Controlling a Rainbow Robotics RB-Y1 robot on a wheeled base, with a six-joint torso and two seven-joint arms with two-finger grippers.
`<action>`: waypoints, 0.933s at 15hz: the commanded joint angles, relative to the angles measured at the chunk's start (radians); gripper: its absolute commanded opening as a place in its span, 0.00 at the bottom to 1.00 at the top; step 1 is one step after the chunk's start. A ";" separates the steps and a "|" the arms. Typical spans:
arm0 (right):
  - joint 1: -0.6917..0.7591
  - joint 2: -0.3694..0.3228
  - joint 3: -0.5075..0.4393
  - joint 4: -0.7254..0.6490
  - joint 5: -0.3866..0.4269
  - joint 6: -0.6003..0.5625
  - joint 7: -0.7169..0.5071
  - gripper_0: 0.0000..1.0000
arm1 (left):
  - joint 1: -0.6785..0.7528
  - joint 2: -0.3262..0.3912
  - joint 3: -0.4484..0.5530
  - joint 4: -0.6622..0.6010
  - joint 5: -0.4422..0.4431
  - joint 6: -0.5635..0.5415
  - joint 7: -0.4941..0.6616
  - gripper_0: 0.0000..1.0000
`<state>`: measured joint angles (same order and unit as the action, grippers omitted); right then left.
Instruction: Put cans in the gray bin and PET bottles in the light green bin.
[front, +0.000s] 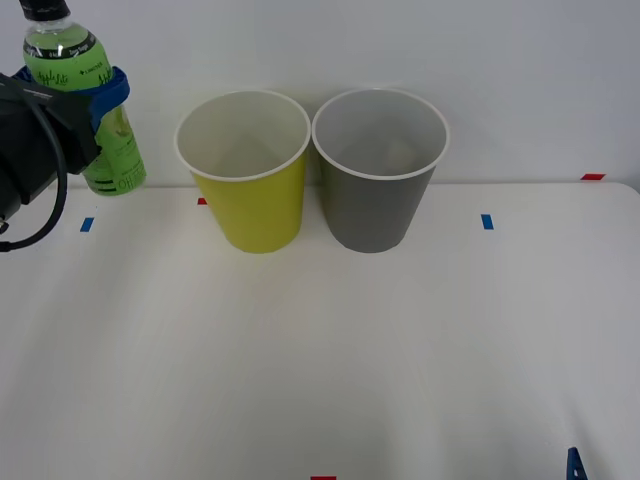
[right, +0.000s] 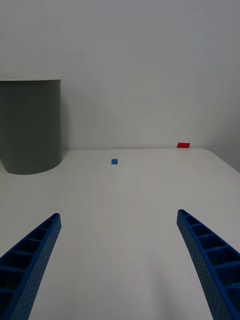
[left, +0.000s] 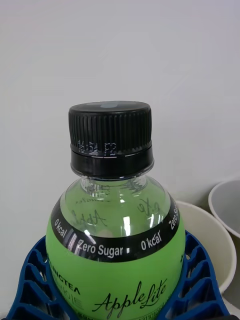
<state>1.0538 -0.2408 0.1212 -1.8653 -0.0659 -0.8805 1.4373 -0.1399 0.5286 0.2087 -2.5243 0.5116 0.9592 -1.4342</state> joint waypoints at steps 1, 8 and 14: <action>0.000 0.000 0.000 0.000 0.000 0.000 0.000 0.79 | -0.118 -0.006 0.000 0.093 0.065 0.000 -0.003 0.00; 0.000 0.000 0.000 0.000 0.000 0.000 0.000 0.79 | -0.345 -0.006 -0.147 0.272 -0.062 -0.005 0.003 0.00; 0.000 0.000 0.000 0.000 0.000 0.000 0.000 0.78 | -0.443 -0.013 -0.268 0.503 -0.071 -0.197 0.029 0.00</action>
<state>1.0539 -0.2408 0.1212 -1.8653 -0.0659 -0.8805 1.4374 -0.5650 0.5181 -0.0381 -2.0516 0.4396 0.7839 -1.4116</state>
